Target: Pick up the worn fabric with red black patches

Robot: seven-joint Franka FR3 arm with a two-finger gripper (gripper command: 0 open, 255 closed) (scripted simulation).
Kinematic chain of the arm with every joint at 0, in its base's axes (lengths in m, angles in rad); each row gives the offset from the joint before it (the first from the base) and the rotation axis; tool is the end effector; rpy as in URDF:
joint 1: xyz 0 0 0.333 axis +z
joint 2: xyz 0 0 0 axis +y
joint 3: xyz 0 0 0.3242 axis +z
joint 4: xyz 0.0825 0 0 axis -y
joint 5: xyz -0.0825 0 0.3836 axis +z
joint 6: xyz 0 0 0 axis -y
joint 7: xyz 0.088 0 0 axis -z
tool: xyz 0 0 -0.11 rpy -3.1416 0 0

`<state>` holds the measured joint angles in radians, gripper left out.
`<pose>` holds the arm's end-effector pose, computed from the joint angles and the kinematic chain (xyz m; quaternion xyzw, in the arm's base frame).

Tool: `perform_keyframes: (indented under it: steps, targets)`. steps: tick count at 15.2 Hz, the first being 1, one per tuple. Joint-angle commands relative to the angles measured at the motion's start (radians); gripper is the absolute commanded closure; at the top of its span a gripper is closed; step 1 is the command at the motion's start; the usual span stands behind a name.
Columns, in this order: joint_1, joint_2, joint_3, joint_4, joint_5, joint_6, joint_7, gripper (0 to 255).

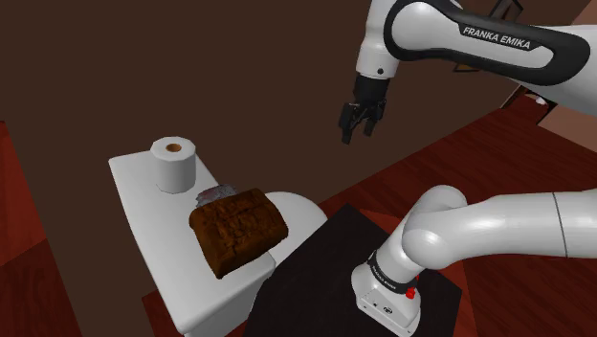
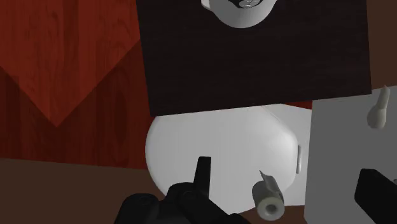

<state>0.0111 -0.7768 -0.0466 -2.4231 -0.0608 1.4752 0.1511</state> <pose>0.2880 -0.0207 0.5517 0.9926 -0.0851 -0.0846 0.0196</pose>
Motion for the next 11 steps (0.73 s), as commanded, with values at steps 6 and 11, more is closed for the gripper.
perform_keyframes:
  steps: [6, 11]
  targets:
    - [0.019, 0.056, -0.208, -0.124, 0.153, 0.2, -0.177, 0]
    - [0.098, 0.204, -0.419, -0.197, 0.368, 0.363, -0.422, 0]
